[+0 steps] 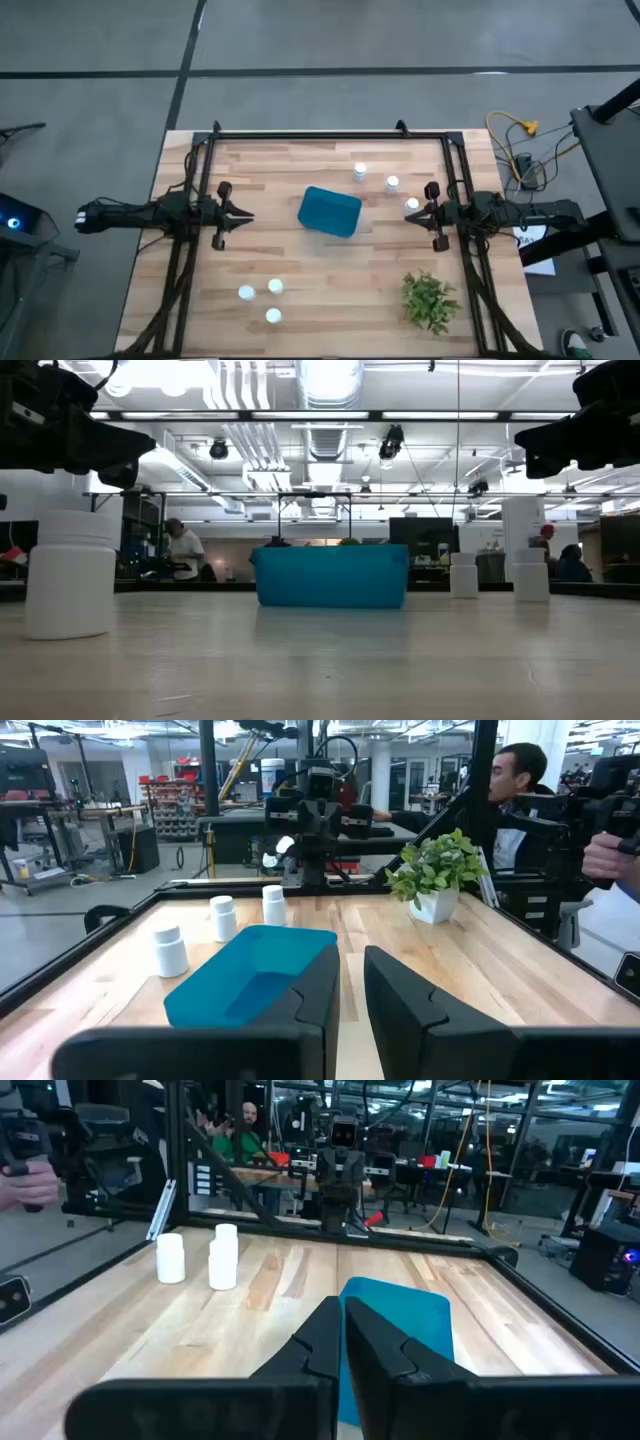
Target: Pick and place pill bottles into a basket
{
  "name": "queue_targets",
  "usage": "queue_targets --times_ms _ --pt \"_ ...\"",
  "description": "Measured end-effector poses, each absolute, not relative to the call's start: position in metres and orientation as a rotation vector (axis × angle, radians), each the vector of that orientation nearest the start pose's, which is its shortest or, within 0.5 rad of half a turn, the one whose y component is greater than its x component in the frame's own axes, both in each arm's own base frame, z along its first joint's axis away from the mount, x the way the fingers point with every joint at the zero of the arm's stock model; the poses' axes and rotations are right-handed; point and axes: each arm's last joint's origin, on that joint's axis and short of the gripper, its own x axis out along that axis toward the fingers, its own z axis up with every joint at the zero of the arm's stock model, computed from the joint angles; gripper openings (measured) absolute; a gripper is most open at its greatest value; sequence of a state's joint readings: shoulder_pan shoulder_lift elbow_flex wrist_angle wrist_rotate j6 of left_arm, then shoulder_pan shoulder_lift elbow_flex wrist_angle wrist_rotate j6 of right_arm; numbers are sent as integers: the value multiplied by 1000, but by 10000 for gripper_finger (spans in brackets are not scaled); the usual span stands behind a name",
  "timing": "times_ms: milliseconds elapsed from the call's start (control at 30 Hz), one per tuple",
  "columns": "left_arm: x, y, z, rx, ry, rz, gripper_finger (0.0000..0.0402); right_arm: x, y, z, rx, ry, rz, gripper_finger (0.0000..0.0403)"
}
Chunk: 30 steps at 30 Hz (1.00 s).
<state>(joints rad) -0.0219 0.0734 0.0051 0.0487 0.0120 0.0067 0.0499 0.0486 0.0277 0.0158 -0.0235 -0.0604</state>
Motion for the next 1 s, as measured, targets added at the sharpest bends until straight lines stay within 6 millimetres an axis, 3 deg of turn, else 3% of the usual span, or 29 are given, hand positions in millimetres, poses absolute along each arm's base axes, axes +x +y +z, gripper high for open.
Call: queue_targets --times_ms 333,1000 --pt "102 -3 164 6 16 -34 33 99 6 180 39 -93 75 9" --pt "102 -3 164 6 16 -34 33 93 5 205 -13 -355 69 9"
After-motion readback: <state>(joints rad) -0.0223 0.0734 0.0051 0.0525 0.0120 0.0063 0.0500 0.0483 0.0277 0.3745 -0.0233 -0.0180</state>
